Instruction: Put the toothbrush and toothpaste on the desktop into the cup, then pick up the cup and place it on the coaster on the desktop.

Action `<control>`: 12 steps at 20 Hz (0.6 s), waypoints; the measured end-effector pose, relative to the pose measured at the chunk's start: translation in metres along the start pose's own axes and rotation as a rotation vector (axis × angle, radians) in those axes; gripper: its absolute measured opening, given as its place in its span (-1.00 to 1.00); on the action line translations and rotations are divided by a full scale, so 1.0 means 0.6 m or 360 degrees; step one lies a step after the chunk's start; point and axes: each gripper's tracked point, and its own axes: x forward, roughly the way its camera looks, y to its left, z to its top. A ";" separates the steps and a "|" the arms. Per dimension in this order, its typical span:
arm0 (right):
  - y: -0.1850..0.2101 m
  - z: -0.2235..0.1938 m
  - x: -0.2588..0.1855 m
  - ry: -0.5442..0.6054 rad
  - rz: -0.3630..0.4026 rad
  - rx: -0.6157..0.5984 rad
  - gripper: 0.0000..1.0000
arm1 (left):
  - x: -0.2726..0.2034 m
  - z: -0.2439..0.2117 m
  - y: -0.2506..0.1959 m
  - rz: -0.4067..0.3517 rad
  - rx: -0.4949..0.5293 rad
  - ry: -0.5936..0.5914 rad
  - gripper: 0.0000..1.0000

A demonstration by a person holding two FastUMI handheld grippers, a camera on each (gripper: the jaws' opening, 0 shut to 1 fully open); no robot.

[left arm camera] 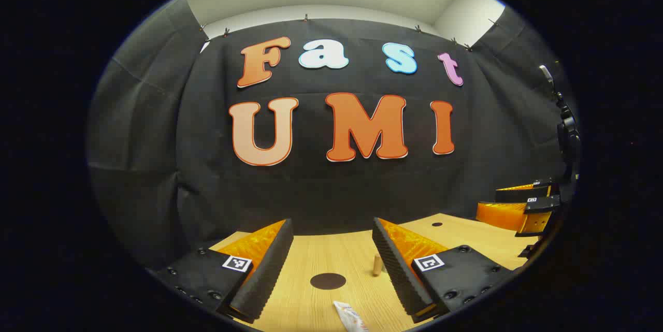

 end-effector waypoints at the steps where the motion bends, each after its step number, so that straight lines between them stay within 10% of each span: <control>1: -0.002 -0.002 0.004 0.0009 0.0003 0.0009 0.88 | 0.002 -0.003 0.004 0.0008 0.0000 0.0013 0.99; 12: 0.027 -0.046 0.021 0.0131 0.0076 -0.0060 0.88 | 0.011 -0.051 0.004 -0.0016 -0.0088 0.0188 0.93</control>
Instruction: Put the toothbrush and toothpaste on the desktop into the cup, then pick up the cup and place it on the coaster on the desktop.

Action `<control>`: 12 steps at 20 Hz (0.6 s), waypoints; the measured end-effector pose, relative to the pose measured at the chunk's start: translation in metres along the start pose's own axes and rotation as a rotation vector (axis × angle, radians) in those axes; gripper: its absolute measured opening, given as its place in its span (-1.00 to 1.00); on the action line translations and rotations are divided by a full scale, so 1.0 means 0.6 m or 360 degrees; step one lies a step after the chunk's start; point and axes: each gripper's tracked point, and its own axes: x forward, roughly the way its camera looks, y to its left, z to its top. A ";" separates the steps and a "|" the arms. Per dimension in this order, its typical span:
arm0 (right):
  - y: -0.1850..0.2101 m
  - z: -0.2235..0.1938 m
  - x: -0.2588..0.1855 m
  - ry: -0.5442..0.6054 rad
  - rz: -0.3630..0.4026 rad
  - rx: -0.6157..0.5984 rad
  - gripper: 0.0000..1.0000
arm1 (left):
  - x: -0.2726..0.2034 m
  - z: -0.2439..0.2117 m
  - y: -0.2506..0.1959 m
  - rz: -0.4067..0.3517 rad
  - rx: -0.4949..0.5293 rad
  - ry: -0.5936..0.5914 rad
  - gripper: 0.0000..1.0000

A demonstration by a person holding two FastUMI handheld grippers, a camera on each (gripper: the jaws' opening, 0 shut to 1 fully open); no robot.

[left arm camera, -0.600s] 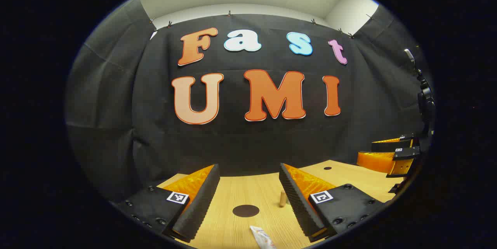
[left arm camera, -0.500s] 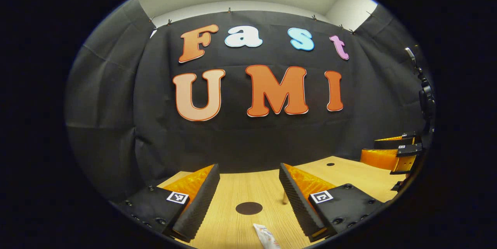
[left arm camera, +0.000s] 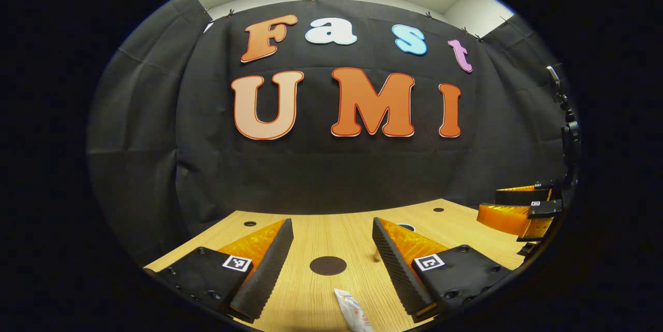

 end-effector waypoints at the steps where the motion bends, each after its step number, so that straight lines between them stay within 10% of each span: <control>1: 0.004 -0.005 0.001 0.0015 0.0004 -0.0005 0.88 | 0.005 -0.005 -0.001 -0.0002 -0.0003 0.0010 0.93; 12: 0.012 -0.045 0.016 0.0231 0.0028 0.0087 0.88 | 0.017 -0.054 0.006 0.0005 -0.0022 0.0222 0.96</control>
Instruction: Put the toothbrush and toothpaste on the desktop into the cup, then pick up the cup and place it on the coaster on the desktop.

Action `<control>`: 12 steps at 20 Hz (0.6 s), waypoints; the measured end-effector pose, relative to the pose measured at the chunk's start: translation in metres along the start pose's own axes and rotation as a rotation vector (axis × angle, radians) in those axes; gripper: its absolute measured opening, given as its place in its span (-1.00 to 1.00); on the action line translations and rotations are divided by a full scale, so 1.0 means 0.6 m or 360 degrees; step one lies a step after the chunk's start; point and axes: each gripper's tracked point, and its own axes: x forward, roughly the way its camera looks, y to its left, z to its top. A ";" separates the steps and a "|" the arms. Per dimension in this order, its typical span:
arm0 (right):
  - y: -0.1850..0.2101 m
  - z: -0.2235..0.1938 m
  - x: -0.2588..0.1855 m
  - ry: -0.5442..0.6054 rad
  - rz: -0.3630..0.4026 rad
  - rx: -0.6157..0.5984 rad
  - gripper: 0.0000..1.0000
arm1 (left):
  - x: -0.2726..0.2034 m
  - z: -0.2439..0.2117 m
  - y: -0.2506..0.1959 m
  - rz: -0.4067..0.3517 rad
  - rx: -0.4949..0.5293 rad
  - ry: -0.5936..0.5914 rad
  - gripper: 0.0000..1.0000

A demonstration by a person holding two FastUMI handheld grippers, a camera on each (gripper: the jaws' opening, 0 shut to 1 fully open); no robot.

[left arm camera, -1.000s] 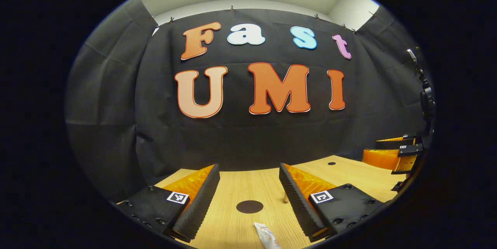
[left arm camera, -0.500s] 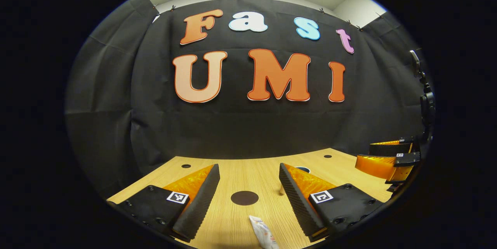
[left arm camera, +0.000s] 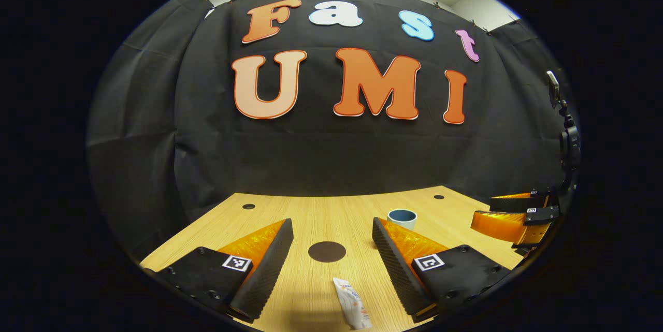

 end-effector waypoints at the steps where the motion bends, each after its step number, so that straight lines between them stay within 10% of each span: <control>1: -0.002 -0.006 0.003 0.0023 -0.0010 0.0021 0.88 | 0.003 -0.014 -0.003 -0.0010 0.0000 0.0051 0.95; 12: 0.003 -0.088 0.041 0.0433 0.0042 0.0152 0.58 | 0.027 -0.147 -0.029 -0.0119 0.0006 0.0601 0.86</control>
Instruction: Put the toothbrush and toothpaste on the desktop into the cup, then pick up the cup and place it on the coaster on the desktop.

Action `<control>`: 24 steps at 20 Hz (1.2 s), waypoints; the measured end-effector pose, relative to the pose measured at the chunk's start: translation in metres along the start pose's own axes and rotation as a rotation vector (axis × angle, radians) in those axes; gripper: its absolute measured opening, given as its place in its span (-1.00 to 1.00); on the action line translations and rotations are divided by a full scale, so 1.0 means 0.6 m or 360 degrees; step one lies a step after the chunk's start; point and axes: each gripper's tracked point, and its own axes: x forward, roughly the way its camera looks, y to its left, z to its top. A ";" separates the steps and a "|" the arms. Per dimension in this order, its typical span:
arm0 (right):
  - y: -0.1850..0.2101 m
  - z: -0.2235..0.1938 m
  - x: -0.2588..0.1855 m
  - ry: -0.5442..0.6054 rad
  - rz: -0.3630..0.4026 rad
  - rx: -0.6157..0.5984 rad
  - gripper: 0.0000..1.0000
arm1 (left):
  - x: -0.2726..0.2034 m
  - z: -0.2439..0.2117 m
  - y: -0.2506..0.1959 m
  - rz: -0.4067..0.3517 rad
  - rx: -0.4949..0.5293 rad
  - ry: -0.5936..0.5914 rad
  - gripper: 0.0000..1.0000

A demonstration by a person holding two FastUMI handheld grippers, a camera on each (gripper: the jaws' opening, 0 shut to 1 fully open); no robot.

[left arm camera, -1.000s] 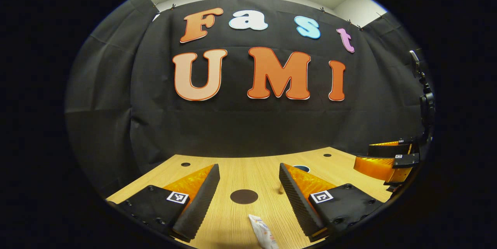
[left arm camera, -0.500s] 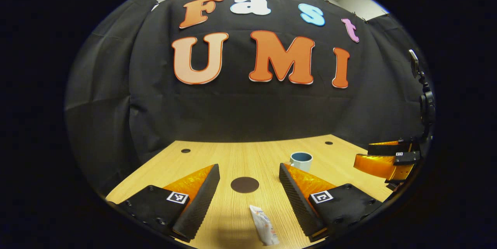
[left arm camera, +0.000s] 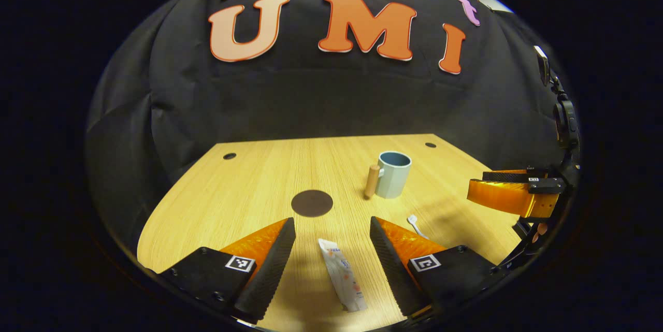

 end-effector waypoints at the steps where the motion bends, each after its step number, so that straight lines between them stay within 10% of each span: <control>1: 0.000 -0.008 0.006 0.0055 0.0006 0.0008 0.54 | 0.003 -0.005 0.001 0.0004 0.0000 0.0052 0.86; 12: 0.001 -0.125 0.072 0.0491 -0.0025 -0.0093 0.47 | -0.018 -0.051 -0.075 -0.0093 -0.0033 0.0496 0.87; 24: -0.010 -0.185 0.105 0.0751 -0.0066 -0.0097 0.19 | 0.015 -0.135 -0.079 -0.0039 -0.0256 0.0931 0.25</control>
